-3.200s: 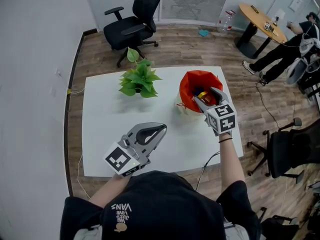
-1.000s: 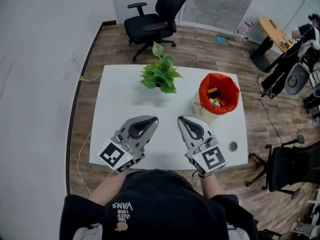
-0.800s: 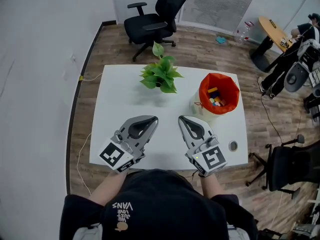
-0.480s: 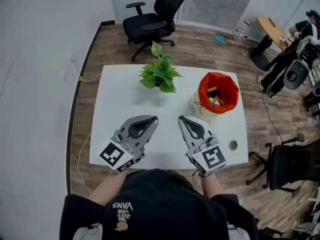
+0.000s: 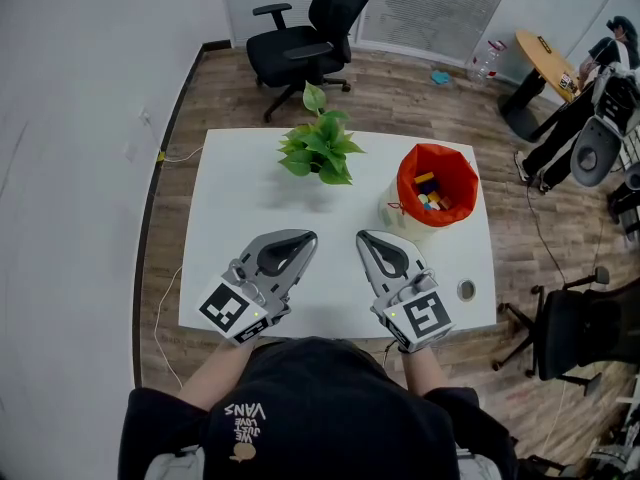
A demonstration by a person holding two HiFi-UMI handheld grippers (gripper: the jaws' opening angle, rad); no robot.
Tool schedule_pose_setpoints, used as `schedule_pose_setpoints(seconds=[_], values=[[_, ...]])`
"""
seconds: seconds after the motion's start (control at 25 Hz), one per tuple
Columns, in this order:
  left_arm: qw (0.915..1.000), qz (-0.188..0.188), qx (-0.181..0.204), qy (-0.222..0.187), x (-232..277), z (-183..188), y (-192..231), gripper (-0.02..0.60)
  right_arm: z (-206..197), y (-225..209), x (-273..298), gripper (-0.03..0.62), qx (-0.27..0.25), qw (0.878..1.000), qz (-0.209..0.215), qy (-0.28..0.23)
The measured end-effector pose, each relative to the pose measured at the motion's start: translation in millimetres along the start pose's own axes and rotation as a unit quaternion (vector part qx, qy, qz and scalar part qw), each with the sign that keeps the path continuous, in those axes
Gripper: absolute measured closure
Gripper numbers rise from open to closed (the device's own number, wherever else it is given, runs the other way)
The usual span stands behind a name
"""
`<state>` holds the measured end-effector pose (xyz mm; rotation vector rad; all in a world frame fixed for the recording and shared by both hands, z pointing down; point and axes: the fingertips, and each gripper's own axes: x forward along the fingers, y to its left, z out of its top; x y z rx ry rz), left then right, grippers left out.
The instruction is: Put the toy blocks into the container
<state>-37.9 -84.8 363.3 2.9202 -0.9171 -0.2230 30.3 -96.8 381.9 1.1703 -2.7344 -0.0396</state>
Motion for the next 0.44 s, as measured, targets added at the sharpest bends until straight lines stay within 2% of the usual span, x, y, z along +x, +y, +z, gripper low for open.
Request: schedule_pose_setpoints(seconds=[0.44], values=[[1.0, 0.0, 0.001, 0.003, 3.2, -0.4, -1.8, 0.571, -0.8, -2.2, -2.4, 0.576, -0.008, 1.0, 0.004, -0.004]])
